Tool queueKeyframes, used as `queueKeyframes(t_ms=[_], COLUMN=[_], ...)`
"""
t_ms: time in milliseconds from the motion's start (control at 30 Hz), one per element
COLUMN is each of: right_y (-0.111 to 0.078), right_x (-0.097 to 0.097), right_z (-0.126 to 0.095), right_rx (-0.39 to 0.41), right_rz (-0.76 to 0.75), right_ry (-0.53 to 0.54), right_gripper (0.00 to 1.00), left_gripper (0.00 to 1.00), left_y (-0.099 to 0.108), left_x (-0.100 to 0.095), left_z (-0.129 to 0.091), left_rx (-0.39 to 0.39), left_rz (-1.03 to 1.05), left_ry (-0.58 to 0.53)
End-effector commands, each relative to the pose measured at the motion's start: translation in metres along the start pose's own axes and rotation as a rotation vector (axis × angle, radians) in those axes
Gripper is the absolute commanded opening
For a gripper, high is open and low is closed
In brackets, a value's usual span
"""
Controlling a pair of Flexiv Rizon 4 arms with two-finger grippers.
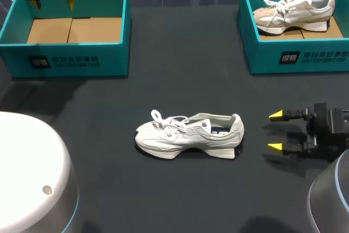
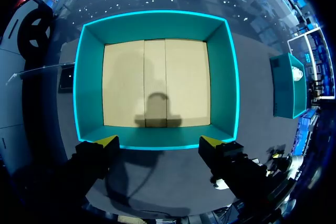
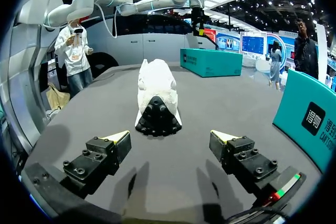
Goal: Take the shoe out of the shoebox, open the shoe tongue, remove and reinsert the insole, then place the shoe into the shoebox
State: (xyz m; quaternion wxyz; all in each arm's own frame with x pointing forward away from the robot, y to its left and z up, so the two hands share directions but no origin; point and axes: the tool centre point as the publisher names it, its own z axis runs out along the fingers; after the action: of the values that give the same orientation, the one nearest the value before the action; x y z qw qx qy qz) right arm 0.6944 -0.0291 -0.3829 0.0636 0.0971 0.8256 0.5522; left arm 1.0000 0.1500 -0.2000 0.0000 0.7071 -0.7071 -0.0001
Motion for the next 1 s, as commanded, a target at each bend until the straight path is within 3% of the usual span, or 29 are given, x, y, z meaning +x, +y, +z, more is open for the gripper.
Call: queueKeyframes(t_ms=[33, 1000], right_y=[-0.001, 0.011], right_x=[-0.004, 0.012], right_z=[0.014, 0.079], right_rx=[-0.008, -0.055], right_rz=[-0.002, 0.014], right_ry=[0.003, 0.044], right_gripper=[1.0, 1.0], left_gripper=[1.0, 1.0], left_y=[0.0, 0.0], left_x=[0.0, 0.0], left_z=[0.0, 0.0], left_rx=[0.0, 0.0], left_rz=[0.0, 0.0], left_ry=[0.0, 0.0])
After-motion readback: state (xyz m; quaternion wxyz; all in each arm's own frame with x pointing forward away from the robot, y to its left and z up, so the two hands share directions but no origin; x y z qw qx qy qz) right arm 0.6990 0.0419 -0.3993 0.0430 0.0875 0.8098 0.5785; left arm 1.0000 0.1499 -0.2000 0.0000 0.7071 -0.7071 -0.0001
